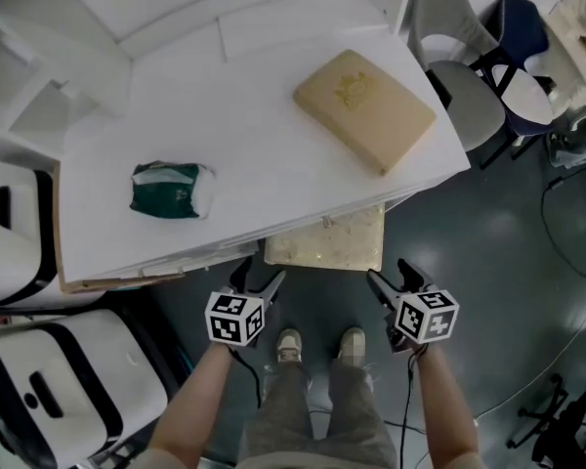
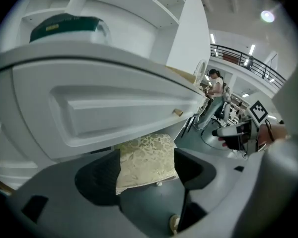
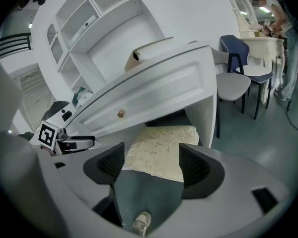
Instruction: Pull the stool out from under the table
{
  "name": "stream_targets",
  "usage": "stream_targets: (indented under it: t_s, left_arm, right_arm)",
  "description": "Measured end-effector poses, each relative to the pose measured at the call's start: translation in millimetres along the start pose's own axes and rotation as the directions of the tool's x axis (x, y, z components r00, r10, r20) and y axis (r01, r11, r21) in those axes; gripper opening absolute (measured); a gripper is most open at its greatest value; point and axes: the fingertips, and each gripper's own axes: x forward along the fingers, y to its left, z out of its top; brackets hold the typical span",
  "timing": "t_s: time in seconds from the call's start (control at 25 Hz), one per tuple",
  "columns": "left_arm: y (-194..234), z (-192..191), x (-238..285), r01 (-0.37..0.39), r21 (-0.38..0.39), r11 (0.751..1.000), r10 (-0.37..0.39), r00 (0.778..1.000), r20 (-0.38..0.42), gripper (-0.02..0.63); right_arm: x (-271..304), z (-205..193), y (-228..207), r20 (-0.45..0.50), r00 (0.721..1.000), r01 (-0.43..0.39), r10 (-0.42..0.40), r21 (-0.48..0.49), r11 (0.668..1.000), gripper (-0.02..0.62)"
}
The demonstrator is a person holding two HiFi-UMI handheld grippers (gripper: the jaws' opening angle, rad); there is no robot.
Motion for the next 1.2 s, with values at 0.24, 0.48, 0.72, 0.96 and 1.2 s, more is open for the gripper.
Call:
stream_targets:
  t_s: [0.24, 0.48, 0.72, 0.96, 1.2]
  left_arm:
    - [33.8, -36.8, 59.2, 0.0, 0.016, 1.0, 0.001, 0.999, -0.033, 0.33]
    - [55.1, -61.1, 104.0, 0.014, -0.023, 1.0, -0.014, 1.0, -0.015, 0.342]
    - [71.2, -76.1, 152.5, 0.022, -0.092, 0.996, -0.021, 1.0, 0.018, 0.367]
    - [94.5, -77.5, 185.6, 0.014, -0.088, 0.996, -0.01, 0.999, 0.039, 0.387]
    - [107.8, -66.0, 213.8, 0.047, -0.115, 0.992, -0.041, 0.998, 0.053, 0.411]
  right_arm:
    - [48.0, -21.3, -34.7, 0.002, 1.0, 0.006, -0.006, 0.017, 1.0, 0.353]
    - [89.0, -47.8, -70.1, -0.001, 1.0, 0.009, -0.009, 0.029, 1.0, 0.362]
    - [127.3, -62.4, -108.2, 0.03, 1.0, 0.002, -0.005, 0.102, 0.995, 0.383]
    - [165.6, -69.6, -129.1, 0.047, 0.999, -0.017, 0.011, 0.131, 0.991, 0.416]
    - [192.0, -68.2, -149.1, 0.091, 0.996, -0.013, -0.005, 0.198, 0.98, 0.44]
